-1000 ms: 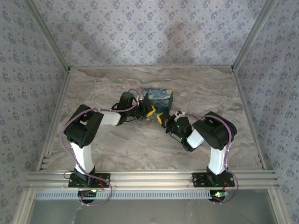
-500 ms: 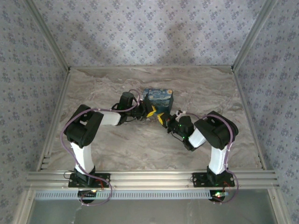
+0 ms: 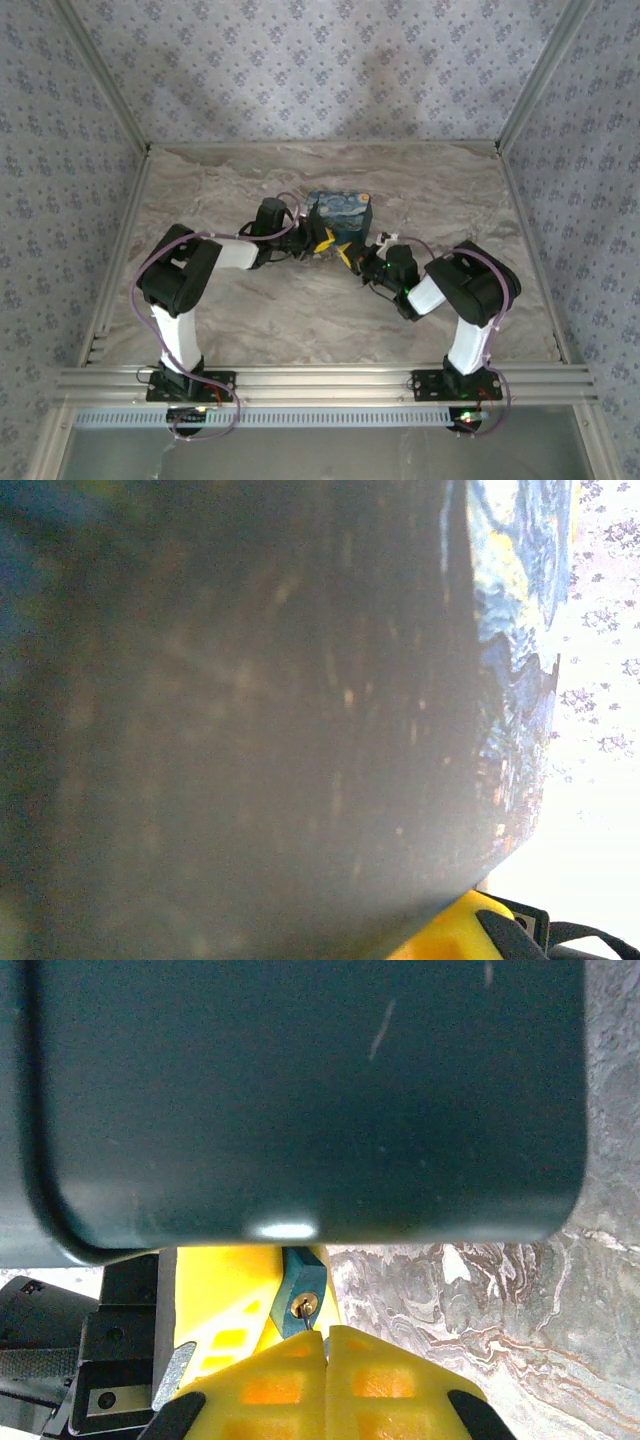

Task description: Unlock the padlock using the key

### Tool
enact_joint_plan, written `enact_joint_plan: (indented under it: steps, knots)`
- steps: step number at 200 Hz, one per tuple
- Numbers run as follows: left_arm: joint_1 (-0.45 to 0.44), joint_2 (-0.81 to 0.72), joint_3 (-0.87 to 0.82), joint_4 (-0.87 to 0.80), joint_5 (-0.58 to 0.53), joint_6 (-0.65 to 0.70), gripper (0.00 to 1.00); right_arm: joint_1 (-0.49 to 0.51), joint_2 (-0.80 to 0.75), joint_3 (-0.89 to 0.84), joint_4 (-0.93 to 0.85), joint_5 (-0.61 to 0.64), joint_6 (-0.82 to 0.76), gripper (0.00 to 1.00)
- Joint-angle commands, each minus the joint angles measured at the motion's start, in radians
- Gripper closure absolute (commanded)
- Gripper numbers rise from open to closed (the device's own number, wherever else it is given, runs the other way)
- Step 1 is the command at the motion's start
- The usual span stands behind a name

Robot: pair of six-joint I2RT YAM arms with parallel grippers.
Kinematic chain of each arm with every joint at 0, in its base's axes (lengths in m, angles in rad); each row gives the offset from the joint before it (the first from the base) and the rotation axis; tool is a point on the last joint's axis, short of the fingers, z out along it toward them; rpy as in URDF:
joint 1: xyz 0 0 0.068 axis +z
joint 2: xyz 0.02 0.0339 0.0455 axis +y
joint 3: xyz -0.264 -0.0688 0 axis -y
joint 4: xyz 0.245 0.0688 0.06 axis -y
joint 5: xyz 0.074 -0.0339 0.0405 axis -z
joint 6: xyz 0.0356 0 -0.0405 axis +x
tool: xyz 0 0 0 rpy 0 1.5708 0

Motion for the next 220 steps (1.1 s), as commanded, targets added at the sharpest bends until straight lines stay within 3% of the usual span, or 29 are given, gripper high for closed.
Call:
enact_joint_plan:
  steps: [1,30,119,220]
  knots:
    - [-0.051,-0.042,-0.001,0.055,0.166,-0.006,1.00,-0.008,-0.012,0.024,-0.083,0.009,-0.052,1.00]
    - [-0.050,-0.045,-0.001,0.059,0.164,-0.006,1.00,-0.010,0.001,0.026,-0.081,0.008,-0.048,1.00]
    - [-0.054,-0.051,-0.008,0.067,0.166,-0.006,1.00,-0.020,0.131,0.054,0.101,-0.028,0.176,1.00]
    - [-0.054,-0.055,-0.011,0.071,0.186,-0.005,1.00,-0.038,-0.163,0.091,-0.317,-0.001,-0.279,1.00]
